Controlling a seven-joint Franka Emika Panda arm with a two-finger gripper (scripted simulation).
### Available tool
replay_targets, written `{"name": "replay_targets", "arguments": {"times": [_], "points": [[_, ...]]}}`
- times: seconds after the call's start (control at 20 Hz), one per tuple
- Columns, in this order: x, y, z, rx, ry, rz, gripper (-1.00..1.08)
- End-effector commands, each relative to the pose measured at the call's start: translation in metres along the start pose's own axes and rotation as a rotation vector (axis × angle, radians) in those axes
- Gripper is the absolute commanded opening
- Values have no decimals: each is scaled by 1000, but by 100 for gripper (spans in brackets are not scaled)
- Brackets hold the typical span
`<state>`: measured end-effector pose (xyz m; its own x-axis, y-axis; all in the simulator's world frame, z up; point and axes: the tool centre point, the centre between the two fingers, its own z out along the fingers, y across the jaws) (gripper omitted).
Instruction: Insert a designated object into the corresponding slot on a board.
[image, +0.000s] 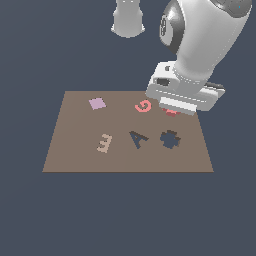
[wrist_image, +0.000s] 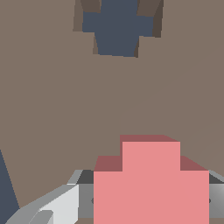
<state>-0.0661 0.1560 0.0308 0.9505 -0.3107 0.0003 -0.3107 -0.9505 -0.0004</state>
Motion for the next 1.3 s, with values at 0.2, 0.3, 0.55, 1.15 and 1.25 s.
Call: {"name": "replay_targets", "arguments": {"times": [0.2, 0.3, 0.55, 1.15, 1.25], "points": [[2, -3, 0, 0, 0, 35, -100], [3, -4, 0, 0, 0, 58, -100], [7, -10, -1, 0, 0, 143, -100], [30, -28, -3, 1, 0, 508, -100], [36, -31, -4, 1, 0, 591, -100]]}}
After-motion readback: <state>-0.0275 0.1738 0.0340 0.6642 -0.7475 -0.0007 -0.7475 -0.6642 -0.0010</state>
